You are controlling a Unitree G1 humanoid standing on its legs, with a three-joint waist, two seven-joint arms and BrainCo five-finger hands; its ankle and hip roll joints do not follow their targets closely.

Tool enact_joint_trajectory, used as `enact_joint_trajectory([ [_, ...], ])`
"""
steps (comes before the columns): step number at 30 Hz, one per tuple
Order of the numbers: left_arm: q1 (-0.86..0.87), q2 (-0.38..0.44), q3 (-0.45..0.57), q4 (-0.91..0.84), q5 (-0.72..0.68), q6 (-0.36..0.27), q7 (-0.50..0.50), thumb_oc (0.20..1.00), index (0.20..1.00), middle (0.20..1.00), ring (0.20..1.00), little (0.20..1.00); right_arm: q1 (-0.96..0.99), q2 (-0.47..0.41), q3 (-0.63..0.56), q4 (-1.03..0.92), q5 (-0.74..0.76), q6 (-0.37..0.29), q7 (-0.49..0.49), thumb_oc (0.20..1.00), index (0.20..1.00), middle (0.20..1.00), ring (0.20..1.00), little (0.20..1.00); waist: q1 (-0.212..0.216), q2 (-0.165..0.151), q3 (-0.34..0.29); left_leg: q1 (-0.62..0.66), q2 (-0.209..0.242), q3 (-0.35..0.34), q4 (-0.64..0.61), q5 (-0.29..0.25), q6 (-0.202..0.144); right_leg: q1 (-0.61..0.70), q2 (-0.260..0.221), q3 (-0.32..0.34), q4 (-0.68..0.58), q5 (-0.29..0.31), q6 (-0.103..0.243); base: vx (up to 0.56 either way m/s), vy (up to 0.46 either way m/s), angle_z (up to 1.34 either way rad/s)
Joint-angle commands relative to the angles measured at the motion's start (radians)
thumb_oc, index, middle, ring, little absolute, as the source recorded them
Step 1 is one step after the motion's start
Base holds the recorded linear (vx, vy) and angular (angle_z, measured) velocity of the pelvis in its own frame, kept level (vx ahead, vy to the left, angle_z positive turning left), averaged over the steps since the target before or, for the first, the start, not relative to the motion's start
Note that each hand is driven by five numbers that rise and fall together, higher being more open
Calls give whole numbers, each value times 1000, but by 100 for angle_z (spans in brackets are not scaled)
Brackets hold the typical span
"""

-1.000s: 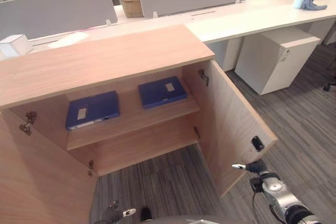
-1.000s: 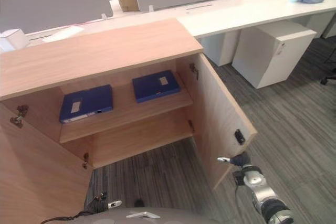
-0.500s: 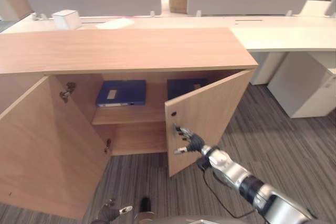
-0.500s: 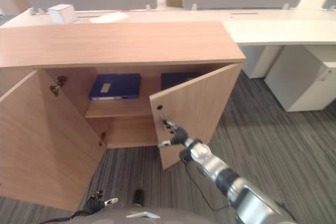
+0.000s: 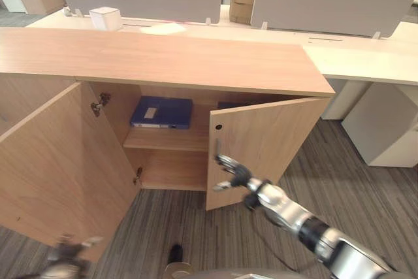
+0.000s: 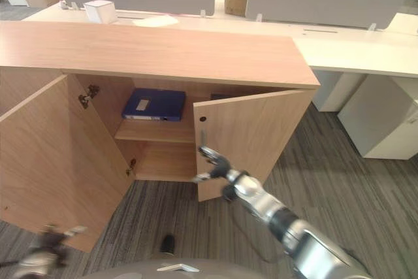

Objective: Put the empty folder in the office cabinet

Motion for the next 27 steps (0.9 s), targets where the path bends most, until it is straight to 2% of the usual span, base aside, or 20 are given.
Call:
enact_joint_trajectory([
  [1,-86,73,31,52,-22,-18,42,1000,1000,1000,1000,1000,-3,15,-84,33,-11,-56,2,1000,1000,1000,1000,1000,45,13,60,-28,45,42,15,6,-82,-114,-55,-35,5,58,-9,-274,34,79],
  [2,44,-55,45,-120,63,-50,200,1000,1000,1000,1000,1000,79,-11,-165,47,-37,-86,-43,1000,1000,1000,1000,1000,80,-1,93,-25,57,54,43,-15,-72,-121,-86,-97,13,70,-7,-353,47,103],
  [3,119,-125,43,-177,91,-81,203,1000,1000,1000,1000,1000,106,-10,-183,132,-64,-78,-64,1000,1000,1000,1000,1000,89,-1,97,-16,63,61,55,-40,-65,-125,-102,-124,17,80,-4,-267,25,79],
  [4,119,-125,43,-177,91,-81,203,1000,1000,1000,1000,1000,106,-10,-183,132,-64,-78,-64,1000,1000,1000,1000,1000,89,-1,97,-16,63,61,55,-40,-65,-125,-102,-124,17,80,-4,-199,51,42],
  [5,222,-211,72,-274,80,-109,209,1000,1000,1000,1000,1000,183,-23,-266,175,-105,-81,-85,1000,1000,1000,1000,1000,97,-8,105,8,80,61,87,-70,-59,-137,-126,-152,22,98,-2,-120,38,17],
  [8,226,-212,72,-278,80,-107,210,1000,1000,1000,1000,1000,186,-24,-266,175,-106,-81,-85,1000,1000,1000,1000,1000,96,-7,103,7,81,59,89,-72,-59,-136,-125,-153,22,98,-2,-95,45,54],
  [9,266,-265,86,-268,81,-120,212,1000,1000,1000,1000,1000,272,-19,-340,278,-156,-69,-98,1000,1000,1000,1000,1000,86,-14,97,60,108,56,129,-128,-62,-159,-151,-193,31,111,2,-180,127,96],
  [11,263,-263,80,-248,88,-118,212,1000,1000,1000,1000,1000,291,-20,-353,298,-166,-67,-99,1000,1000,1000,1000,1000,80,-12,91,77,107,56,129,-146,-65,-162,-157,-199,35,112,3,-121,132,93],
  [13,249,-252,68,-232,101,-101,215,1000,1000,1000,1000,1000,322,-25,-384,326,-163,-50,-98,1000,1000,1000,1000,1000,56,-3,77,116,88,96,69,-166,-62,-188,-185,-231,53,136,12,-48,225,134],
  [14,249,-243,77,-220,99,-92,216,1000,1000,1000,1000,1000,337,-25,-404,348,-158,-44,-99,1000,1000,1000,1000,1000,50,1,66,133,84,105,25,-184,-67,-179,-184,-218,51,130,31,33,167,125],
  [16,242,-232,79,-215,99,-91,215,1000,1000,1000,1000,1000,338,-24,-414,367,-152,-40,-102,1000,1000,1000,1000,1000,47,-1,68,136,79,108,18,-187,-66,-181,-191,-219,54,139,34,-5,182,32],
  [18,221,-178,90,-209,99,-94,212,1000,1000,1000,1000,1000,356,-24,-434,362,-150,-36,-101,1000,1000,1000,1000,1000,36,-21,71,135,58,107,16,-208,-54,-185,-214,-214,53,167,53,-72,231,16],
  [19,215,-152,98,-209,103,-94,212,1000,1000,1000,1000,1000,359,-20,-433,359,-151,-37,-100,1000,1000,1000,1000,1000,33,-36,77,124,40,118,23,-202,-42,-198,-235,-226,58,192,48,-70,97,25],
  [20,215,-152,98,-209,103,-94,212,1000,1000,1000,1000,1000,359,-20,-433,359,-151,-37,-100,1000,1000,1000,1000,1000,33,-36,77,124,40,118,23,-202,-42,-198,-235,-226,58,192,48,-87,129,20],
  [22,201,-98,122,-216,115,-97,218,1000,1000,1000,1000,1000,366,-8,-438,354,-149,-34,-99,1000,1000,1000,1000,1000,21,-65,81,127,7,125,21,-222,-24,-215,-262,-208,58,223,66,-33,164,-7],
  [24,192,-79,128,-216,116,-99,220,1000,1000,1000,1000,1000,369,-2,-438,348,-147,-33,-100,1000,1000,1000,1000,1000,15,-75,85,131,-3,131,19,-228,-19,-221,-269,-199,58,233,71,-21,97,-15],
  [27,161,-27,126,-205,132,-108,209,1000,1000,1000,1000,1000,384,18,-427,329,-143,-32,-95,1000,1000,1000,1000,1000,-9,-118,88,153,-32,155,6,-246,-2,-229,-282,-174,52,263,88,-11,78,-16],
])
